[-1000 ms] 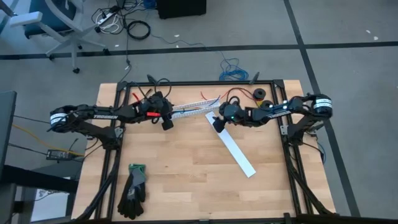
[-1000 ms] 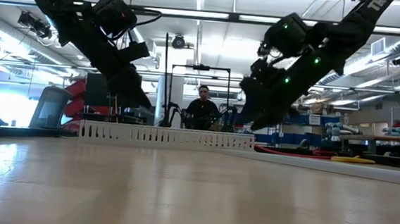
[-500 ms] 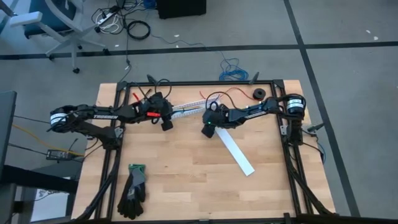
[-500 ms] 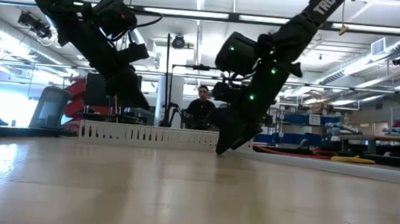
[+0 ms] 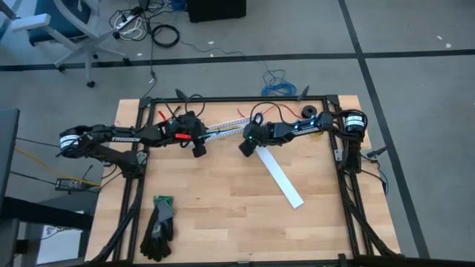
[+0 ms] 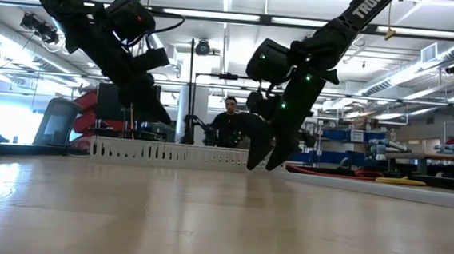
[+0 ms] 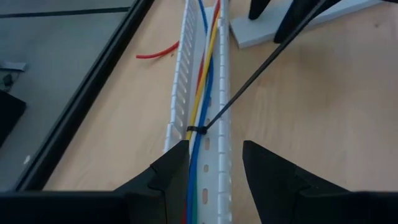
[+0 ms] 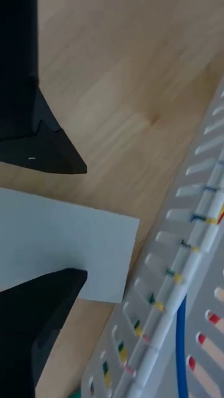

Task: Ziptie cables
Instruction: Close the white cable duct

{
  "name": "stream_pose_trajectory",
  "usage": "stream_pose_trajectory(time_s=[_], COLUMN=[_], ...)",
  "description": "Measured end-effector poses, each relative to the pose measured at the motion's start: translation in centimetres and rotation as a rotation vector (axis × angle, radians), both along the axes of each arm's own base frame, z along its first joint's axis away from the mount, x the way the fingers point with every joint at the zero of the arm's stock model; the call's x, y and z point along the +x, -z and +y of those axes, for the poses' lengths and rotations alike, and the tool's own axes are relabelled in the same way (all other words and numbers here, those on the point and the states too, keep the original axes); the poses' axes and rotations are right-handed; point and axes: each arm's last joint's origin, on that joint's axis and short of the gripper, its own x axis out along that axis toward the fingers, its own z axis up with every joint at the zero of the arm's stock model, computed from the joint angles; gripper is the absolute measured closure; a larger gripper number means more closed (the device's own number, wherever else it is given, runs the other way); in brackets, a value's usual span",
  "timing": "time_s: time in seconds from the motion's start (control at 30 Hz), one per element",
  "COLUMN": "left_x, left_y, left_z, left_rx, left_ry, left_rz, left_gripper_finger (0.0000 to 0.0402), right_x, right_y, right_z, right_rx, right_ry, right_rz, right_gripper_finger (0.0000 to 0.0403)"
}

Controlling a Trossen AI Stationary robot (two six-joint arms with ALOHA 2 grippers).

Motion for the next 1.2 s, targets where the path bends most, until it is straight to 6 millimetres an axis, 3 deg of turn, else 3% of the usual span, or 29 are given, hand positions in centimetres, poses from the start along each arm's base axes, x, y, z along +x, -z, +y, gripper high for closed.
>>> stream_pose_trajectory(time_s=[0.17,0.53,0.97,1.2], left_x=[0.0,0.1,0.1,0.1], left_y=[0.0,-0.1,-0.1,-0.1], left_z=[-0.1,0.0,0.0,-0.1], left_rx=[-0.023,-0.021,-0.021,-0.031], left_ry=[0.002,0.003,0.0,0.013], left_rz=[-0.01,-0.022,-0.031,-0.034], left_gripper_finger=[0.0241,0.0241,0.0241,0.0241], right_x=[0.3,0.0,-0.2,-0.3], right_y=[0.0,-2.1,-3.2,-3.5], right_z=[0.2,0.4,0.0,-0.6], right_rx=[0.001,-0.023,0.023,0.029], right_ry=[-0.035,-0.137,-0.2,-0.172], right_rz=[-0.017,-0.049,-0.092,-0.114], right_gripper_finger=[0.016,0.0156,0.0076,0.0057])
